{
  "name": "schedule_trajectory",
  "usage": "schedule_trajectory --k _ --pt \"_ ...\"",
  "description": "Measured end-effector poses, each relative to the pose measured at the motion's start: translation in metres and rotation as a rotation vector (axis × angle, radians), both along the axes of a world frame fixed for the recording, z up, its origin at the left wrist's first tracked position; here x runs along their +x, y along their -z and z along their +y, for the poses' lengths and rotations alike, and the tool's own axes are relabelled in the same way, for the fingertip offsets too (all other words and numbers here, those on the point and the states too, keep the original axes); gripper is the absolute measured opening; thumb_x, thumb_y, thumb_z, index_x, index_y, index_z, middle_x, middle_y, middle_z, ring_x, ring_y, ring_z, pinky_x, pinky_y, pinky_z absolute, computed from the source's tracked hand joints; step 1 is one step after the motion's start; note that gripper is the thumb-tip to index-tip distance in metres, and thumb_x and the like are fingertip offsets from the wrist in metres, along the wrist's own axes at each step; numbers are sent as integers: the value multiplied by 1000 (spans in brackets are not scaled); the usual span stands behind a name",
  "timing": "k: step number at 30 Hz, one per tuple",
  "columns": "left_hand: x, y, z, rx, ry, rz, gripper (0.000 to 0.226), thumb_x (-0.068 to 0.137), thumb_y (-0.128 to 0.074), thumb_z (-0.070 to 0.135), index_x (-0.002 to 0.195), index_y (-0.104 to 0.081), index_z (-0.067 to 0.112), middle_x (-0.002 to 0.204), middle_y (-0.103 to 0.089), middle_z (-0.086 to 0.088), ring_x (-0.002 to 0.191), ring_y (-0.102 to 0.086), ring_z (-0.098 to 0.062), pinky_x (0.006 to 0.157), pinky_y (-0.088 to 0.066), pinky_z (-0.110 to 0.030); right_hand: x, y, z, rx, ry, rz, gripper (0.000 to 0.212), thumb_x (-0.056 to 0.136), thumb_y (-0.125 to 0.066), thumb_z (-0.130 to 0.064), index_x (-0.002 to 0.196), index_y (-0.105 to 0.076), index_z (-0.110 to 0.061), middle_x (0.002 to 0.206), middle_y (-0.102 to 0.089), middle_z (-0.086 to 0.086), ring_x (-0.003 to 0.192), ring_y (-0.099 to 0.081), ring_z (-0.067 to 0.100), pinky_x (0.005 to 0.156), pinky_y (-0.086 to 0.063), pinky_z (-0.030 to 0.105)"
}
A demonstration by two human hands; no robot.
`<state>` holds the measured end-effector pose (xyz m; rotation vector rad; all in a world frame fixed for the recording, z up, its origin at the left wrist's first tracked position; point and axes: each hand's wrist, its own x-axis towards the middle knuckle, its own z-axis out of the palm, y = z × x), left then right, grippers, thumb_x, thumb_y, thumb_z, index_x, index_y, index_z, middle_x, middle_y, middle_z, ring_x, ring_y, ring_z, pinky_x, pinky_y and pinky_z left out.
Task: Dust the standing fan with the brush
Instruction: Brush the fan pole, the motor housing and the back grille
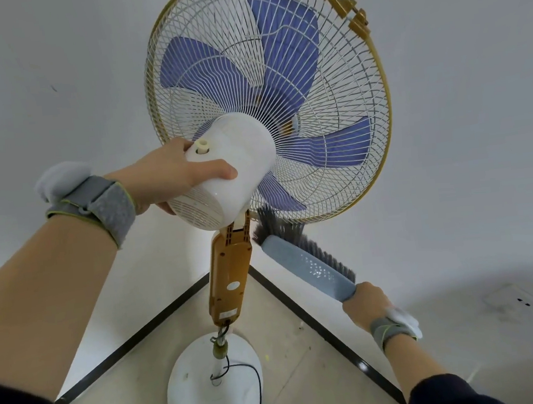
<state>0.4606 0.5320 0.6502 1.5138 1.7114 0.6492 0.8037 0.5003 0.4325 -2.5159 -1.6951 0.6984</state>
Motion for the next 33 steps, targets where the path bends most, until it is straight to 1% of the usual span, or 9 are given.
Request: schedule_trajectory --k 3,8,15,18,20,22,26,30,33 --pt "3 0 1 -1 10 -4 67 75 -71 53 129 -40 26 110 -57 -2 94 -59 -24 70 -57 -38 6 -6 -1 111 -6 68 4 77 -57 -13 73 -56 -14 61 -59 1 50 -53 19 44 -38 21" --pt "6 0 2 -8 17 12 68 75 -71 53 130 -40 26 112 -58 -3 96 -59 -25 74 -57 -41 -5 -18 18 294 -10 247 18 72 -63 -7 61 -50 -14 56 -52 4 50 -44 24 44 -31 20" --pt "1 5 0 4 -16 26 78 72 -72 59 133 -37 26 115 -56 -4 97 -59 -26 73 -58 -42 2 -7 22 86 29 82 7 77 -58 -12 72 -54 -10 60 -55 2 54 -53 21 46 -39 23" --pt "2 5 -2 9 -33 24 86 64 -73 65 132 -39 26 115 -58 -4 97 -61 -27 71 -59 -41 18 -3 10 -4 -10 -2 10 81 -54 -13 72 -53 -13 62 -56 1 58 -57 20 47 -40 23" --pt "3 3 -2 8 -47 15 85 63 -74 64 131 -41 25 113 -59 -4 95 -61 -27 69 -58 -40 30 -4 0 -5 -31 12 11 80 -53 -14 70 -51 -16 65 -60 1 57 -58 19 47 -41 23" --pt "5 2 -3 14 -63 7 76 70 -74 58 129 -42 23 111 -59 -4 93 -61 -26 68 -58 -39 37 -10 -6 44 -48 80 8 78 -57 -14 71 -53 -14 63 -59 1 52 -54 18 44 -38 22" --pt "12 2 -1 43 -46 33 68 75 -71 55 126 -39 22 113 -56 -5 97 -59 -27 69 -55 -38 25 -56 -7 208 -66 327 31 68 -66 -3 53 -40 -12 48 -42 0 43 -33 16 44 -26 23" --pt "10 -1 -1 24 -3 14 76 72 -72 58 129 -37 20 110 -55 -3 92 -58 -23 69 -51 -35 -10 -127 0 343 -152 505 28 61 -64 1 47 -41 -7 43 -44 9 42 -38 20 48 -30 30" --pt "0 -3 -8 75 53 -77 67 75 -73 51 122 -37 21 98 -52 8 82 -54 -10 59 -42 -24 -51 -185 4 463 -184 559 20 64 -62 3 49 -48 -1 43 -49 16 41 -43 21 48 -36 30"
